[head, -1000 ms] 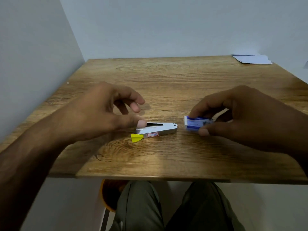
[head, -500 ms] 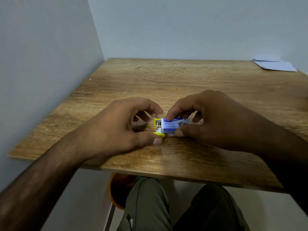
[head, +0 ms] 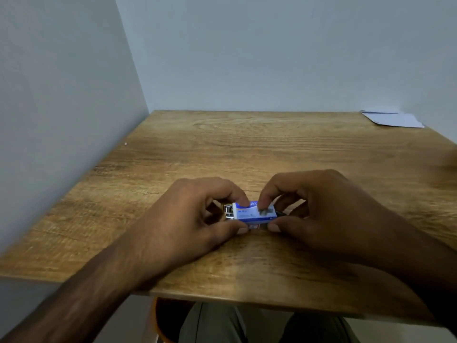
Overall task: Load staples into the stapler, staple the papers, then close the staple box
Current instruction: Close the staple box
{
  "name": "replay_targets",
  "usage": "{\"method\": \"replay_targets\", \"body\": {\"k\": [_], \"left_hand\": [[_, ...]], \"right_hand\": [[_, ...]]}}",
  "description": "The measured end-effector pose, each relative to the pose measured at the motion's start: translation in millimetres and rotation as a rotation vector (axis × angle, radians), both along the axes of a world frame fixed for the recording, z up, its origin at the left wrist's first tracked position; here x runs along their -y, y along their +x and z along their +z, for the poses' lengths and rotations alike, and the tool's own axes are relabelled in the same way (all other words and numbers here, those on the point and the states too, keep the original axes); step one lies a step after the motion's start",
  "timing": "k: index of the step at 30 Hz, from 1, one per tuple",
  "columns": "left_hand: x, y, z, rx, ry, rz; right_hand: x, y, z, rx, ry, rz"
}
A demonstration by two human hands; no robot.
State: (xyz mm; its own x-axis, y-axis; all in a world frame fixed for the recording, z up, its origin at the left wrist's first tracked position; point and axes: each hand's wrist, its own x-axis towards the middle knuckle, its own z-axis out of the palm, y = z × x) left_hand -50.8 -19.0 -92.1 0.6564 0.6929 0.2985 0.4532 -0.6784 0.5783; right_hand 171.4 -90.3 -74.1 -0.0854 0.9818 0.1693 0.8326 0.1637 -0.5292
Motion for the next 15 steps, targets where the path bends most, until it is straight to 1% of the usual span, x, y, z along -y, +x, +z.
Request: {"method": "replay_targets", "body": {"k": [4, 8, 12, 15], "left_hand": [[-20.9, 16.4, -2.4, 0.012, 0.006, 0.010], [-50.9, 50.3, -6.0, 0.039, 0.003, 0.063], [-82.5, 85.6, -7.6, 0.064, -0.011, 0.119], [-109.7, 109.4, -9.4, 0.083, -0.035, 0.143]], "right_hand": [[-16.4, 11.7, -1.4, -0.001, 0.018, -0.020], [-45.5, 31.0, -1.5, -0.023, 0.044, -0.093], [-80.6, 53.0, 0.0, 0.034, 0.049, -0.146], [-110.7, 70.5, -1.8, -0.008, 0.044, -0.183]]}}
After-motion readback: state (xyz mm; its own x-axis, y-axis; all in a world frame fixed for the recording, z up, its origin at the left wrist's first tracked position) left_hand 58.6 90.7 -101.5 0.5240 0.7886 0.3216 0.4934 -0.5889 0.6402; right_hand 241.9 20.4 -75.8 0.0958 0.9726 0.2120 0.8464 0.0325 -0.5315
